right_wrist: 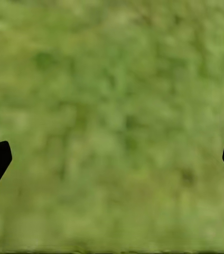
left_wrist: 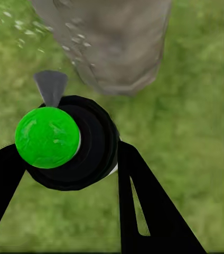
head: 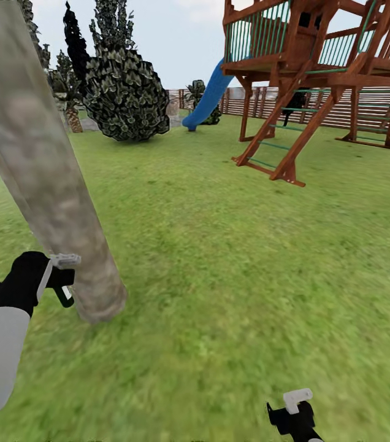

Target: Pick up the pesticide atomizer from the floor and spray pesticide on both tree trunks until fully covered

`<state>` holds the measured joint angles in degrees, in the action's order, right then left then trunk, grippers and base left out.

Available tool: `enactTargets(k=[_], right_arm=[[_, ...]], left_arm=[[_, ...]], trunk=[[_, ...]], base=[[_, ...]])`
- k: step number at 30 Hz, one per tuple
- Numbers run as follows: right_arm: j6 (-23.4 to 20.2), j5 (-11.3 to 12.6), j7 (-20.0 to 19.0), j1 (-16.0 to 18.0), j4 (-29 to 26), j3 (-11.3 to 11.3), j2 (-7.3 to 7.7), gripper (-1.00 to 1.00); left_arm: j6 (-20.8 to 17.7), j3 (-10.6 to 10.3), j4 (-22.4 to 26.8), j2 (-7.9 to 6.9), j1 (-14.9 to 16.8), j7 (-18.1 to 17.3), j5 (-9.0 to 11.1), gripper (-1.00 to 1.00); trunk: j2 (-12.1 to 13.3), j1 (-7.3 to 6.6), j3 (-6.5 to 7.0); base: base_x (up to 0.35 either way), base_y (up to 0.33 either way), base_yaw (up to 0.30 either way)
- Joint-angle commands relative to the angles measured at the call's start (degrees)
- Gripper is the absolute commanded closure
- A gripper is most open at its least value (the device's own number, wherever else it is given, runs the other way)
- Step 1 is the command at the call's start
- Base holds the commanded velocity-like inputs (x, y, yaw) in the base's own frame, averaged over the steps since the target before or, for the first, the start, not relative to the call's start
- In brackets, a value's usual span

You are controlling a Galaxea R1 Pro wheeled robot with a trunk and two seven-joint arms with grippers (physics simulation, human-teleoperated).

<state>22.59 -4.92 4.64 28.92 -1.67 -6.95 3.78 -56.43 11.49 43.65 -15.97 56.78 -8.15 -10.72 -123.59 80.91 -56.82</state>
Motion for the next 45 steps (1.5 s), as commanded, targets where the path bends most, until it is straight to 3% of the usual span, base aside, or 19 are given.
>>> enactTargets(k=[1, 8, 19, 31, 37, 40, 41, 43, 45], right_arm=[[0.00, 0.00, -0.01, 0.00, 0.00, 0.00, 0.00, -1.00], [0.00, 0.06, -0.05, 0.00, 0.00, 0.00, -0.05, -1.00], [0.00, 0.07, -0.07, -0.02, 0.00, 0.00, -0.09, -1.00], [0.00, 0.04, -0.07, 0.00, 0.00, 0.00, -0.09, -1.00], [0.00, 0.03, -0.07, -0.01, 0.00, 0.00, -0.09, -1.00], [0.00, 0.03, -0.07, -0.04, 0.00, 0.00, -0.09, -1.00], [0.00, 0.06, -0.07, -0.02, 0.00, 0.00, -0.09, -1.00], [0.00, 0.02, -0.07, -0.02, 0.00, 0.00, -0.09, -1.00], [0.00, 0.01, -0.07, -0.01, 0.00, -0.03, -0.09, -1.00]], left_arm=[[-0.02, 0.01, -0.02, -0.01, 0.04, -0.03, 0.00, 1.00], [-0.14, 0.04, -0.06, 0.15, 0.22, 0.06, 0.00, 1.00], [-0.38, 0.20, -0.06, 0.32, 0.44, 0.15, 0.09, 1.00], [-0.44, 0.27, -0.06, 0.58, 0.44, 0.15, 0.10, 1.00], [-0.36, 0.29, -0.06, 1.47, 0.50, 0.17, 0.14, 1.00], [-0.04, 0.12, -0.55, 3.34, 0.19, 0.20, 0.09, 1.00], [0.19, 0.20, -0.69, 3.10, 0.10, 0.13, 0.03, 1.00], [0.71, 0.45, -0.91, 0.56, -0.41, 0.04, -0.11, 1.00], [0.75, 0.30, -1.01, 0.18, -0.49, 0.01, 0.03, 1.00]], trunk=[[0.00, 0.00, 0.00], [0.00, 0.00, 0.00], [0.00, 0.00, 0.00], [0.00, 0.00, 0.00], [0.00, 0.00, 0.00], [0.00, 0.00, 0.00], [0.00, 0.00, 0.00], [0.00, 0.00, 0.00], [0.00, 0.00, 0.00]], base=[[-0.058, -0.269, 0.000], [0.128, -0.233, 0.009], [0.238, -0.190, 0.227], [0.067, -0.259, 0.129], [0.081, -0.060, 0.278], [0.001, -0.001, 0.218], [0.000, 0.000, 0.057], [0.000, 0.000, 0.011], [0.000, 0.000, 0.002]])
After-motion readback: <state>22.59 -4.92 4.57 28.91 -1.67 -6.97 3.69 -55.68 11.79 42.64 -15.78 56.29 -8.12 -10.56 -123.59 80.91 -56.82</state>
